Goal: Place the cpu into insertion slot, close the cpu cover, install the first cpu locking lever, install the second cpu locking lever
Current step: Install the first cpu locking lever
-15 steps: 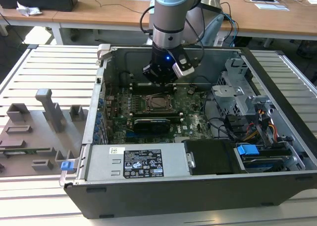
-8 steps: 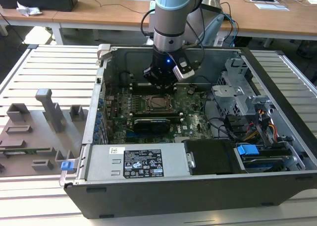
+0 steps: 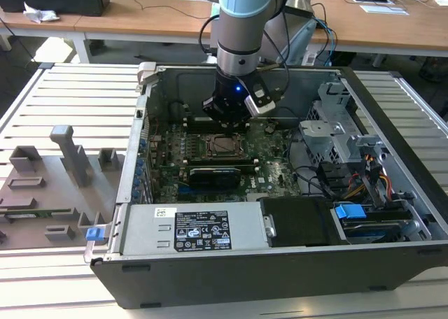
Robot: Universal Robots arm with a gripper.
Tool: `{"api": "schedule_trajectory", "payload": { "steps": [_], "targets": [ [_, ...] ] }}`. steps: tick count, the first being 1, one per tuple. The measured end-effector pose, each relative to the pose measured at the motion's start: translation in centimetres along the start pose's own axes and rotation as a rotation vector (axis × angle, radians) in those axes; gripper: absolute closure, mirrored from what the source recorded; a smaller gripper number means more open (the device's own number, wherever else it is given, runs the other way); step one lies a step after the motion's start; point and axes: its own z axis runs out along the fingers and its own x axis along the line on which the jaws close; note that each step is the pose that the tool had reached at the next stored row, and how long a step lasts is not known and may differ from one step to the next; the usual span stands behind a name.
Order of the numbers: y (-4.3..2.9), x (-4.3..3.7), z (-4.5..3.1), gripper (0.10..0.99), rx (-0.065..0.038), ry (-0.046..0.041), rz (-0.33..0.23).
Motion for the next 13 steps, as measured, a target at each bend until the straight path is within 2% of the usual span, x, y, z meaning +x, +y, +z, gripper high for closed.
{"api": "schedule_trajectory", "payload": {
  "steps": [4,13],
  "targets": [
    [0.02,0.01,-0.24,0.980,0.001,-0.0010,-0.001],
    [-0.19,0.04,-0.15,0.980,0.003,-0.0009,-0.001]
  ]
}}
